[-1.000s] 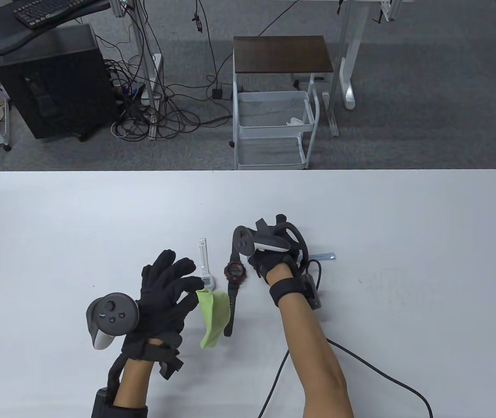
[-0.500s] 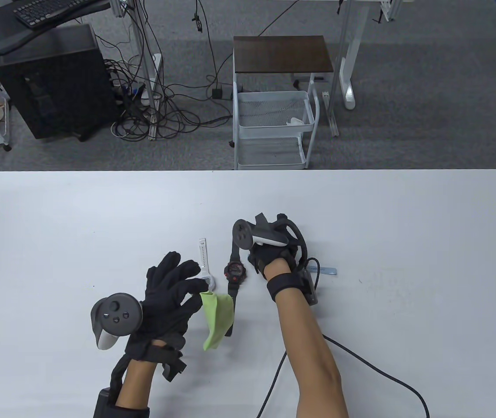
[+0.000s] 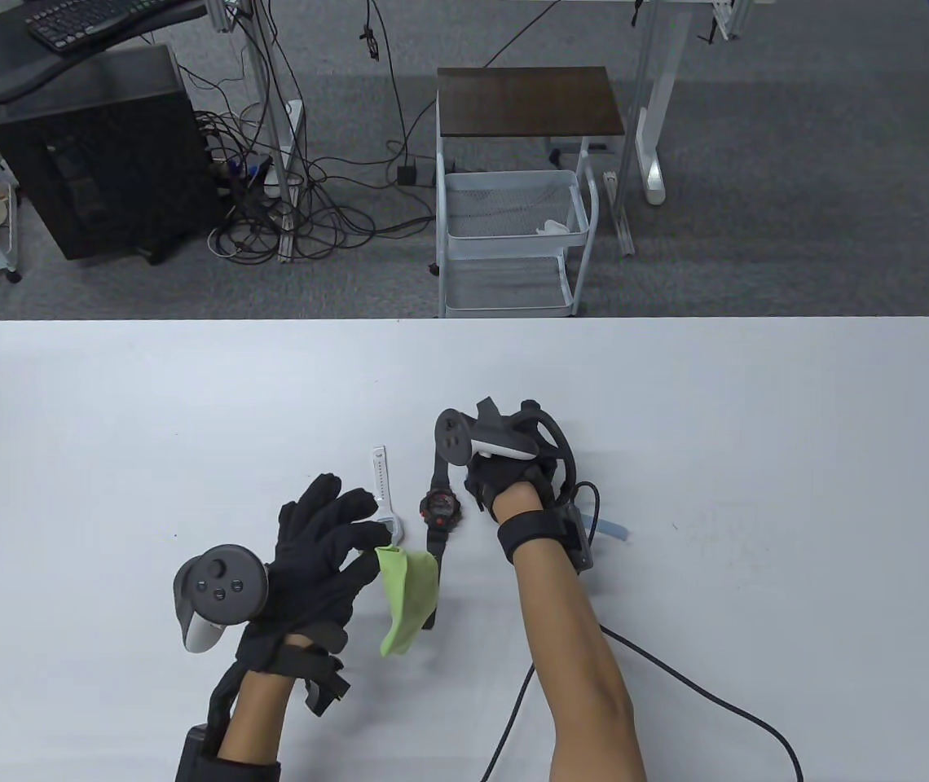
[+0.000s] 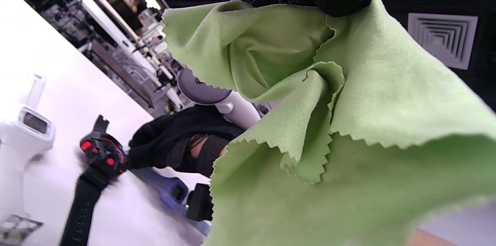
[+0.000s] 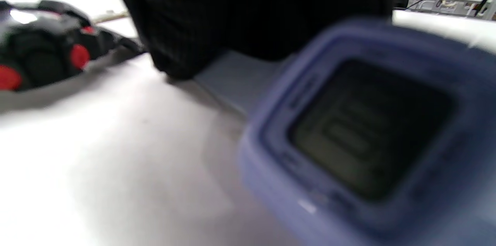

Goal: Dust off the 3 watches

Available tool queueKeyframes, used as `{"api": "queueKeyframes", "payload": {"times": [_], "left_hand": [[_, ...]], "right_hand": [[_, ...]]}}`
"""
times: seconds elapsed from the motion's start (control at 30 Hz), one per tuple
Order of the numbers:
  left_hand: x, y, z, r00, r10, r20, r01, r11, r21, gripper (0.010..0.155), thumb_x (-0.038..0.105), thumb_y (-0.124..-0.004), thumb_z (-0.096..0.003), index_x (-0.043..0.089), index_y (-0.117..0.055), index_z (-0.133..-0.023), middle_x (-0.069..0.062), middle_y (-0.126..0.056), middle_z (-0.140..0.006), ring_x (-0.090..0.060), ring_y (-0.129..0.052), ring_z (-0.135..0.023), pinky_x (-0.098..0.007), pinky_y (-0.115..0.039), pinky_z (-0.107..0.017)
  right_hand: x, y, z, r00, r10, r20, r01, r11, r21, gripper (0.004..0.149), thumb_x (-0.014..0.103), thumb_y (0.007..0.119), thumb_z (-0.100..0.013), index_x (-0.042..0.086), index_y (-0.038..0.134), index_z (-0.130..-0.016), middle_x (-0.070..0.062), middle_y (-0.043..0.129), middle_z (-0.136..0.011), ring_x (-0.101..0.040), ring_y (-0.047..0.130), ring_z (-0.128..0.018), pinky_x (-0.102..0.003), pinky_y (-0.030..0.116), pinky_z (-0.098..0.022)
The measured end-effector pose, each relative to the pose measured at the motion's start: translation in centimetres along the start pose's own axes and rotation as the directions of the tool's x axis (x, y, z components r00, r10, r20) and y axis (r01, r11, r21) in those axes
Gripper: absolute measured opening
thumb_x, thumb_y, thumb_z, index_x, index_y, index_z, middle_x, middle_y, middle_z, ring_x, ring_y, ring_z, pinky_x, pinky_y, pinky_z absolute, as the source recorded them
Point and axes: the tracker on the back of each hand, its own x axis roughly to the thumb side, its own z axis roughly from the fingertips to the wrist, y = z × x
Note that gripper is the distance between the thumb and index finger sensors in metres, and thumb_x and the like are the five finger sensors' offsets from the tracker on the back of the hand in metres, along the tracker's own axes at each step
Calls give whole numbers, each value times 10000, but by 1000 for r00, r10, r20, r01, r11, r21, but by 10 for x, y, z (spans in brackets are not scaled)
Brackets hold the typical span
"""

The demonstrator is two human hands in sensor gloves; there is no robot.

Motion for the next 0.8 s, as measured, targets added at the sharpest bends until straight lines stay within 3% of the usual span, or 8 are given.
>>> {"api": "queueKeyframes", "payload": {"times": [0.43,0.63,0.8], "left_hand": [[-1,1,-1,1000,25,-11,-25,1000,-3,444,498,-687,-595,320,-653,-1001,9,-459,-1211,-412,-162,-1181,-747,-104,-712],[-1,1,-1,999,44,-6,-44,999,7,443,498,-688,-595,323,-653,-1000,20,-507,-1199,-415,-233,-1184,-750,-119,-717],[-1,3,0,997,74,-1,-74,997,11,443,499,-686,-596,325,-650,-1001,24,-531,-1190,-408,-263,-1186,-751,-129,-720]], "right_hand": [[11,-1,2,995,93,48,-93,996,11,323,399,896,-352,227,962,-617,-119,1033,-536,-308,994,-403,-741,457,-622],[14,0,5,991,124,54,-126,991,37,327,367,897,-353,233,939,-647,-120,1027,-574,-306,1001,-439,-746,453,-619],[10,0,9,991,124,53,-124,992,0,320,371,881,-346,255,948,-637,-92,1064,-513,-278,1038,-382,-720,491,-615]]}}
